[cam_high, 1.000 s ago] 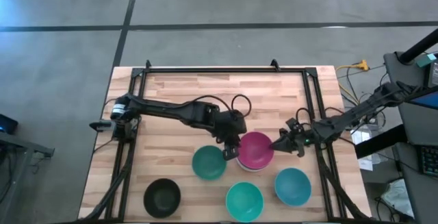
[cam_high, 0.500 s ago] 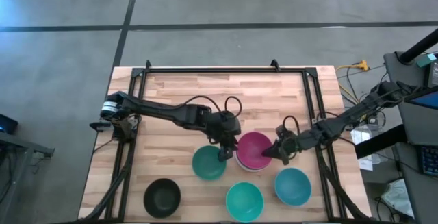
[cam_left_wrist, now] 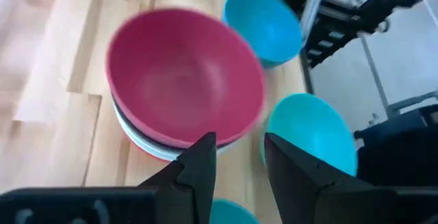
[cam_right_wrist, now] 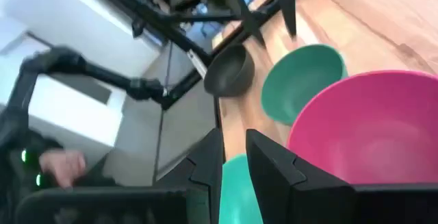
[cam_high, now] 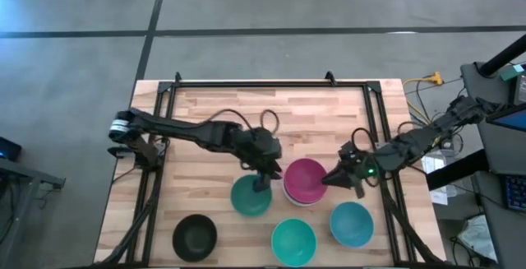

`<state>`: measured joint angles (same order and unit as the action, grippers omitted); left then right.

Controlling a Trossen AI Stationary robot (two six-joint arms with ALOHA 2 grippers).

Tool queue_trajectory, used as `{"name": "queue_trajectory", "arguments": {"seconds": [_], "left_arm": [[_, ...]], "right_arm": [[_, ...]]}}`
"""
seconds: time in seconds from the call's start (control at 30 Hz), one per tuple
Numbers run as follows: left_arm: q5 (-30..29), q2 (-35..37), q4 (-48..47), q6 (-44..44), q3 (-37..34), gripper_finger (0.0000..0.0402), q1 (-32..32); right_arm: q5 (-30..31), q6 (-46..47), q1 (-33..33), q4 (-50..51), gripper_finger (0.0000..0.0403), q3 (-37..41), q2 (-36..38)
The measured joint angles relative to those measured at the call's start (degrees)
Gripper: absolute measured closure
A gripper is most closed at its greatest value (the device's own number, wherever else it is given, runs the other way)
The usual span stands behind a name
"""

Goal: Nest bowls inside each other
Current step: Stack the blue bowl on top of the pink bowl

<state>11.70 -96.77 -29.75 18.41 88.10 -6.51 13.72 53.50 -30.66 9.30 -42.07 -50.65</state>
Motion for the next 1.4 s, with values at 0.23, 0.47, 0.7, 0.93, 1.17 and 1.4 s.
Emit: {"name": "queue_trajectory", "arguments": {"seconds": [0.23,0.47,0.7,0.93,1.17,1.4], "left_arm": [[-2.5,12.6,-12.4,-3.2,-5.5,0.0293,-1.8],[-6.5,28.6,-13.1,4.7,-20.4,0.0293,-5.2],[-11.9,42.0,-3.7,16.4,-34.3,0.0293,-6.4],[-11.8,48.4,4.4,19.2,-43.2,0.0293,-6.8],[-11.8,48.9,10.7,20.2,-47.5,0.0293,-6.8],[-10.7,46.4,12.1,20.2,-47.6,0.0293,-6.8]], "right_arm": [[1.9,1.7,-6.7,31.9,0.034,-18.3,-4.0],[4.7,6.0,-11.6,60.8,0.034,-33.1,-14.5],[4.9,15.9,-20.8,77.8,0.034,-32.1,-19.2],[4.8,24.7,-29.2,74.5,0.0339,-26.4,-16.8],[2.3,31.8,-31.6,59.7,0.03,-16.1,-14.0],[0.8,32.0,-31.6,47.6,0.0242,-8.4,-14.0]]}}
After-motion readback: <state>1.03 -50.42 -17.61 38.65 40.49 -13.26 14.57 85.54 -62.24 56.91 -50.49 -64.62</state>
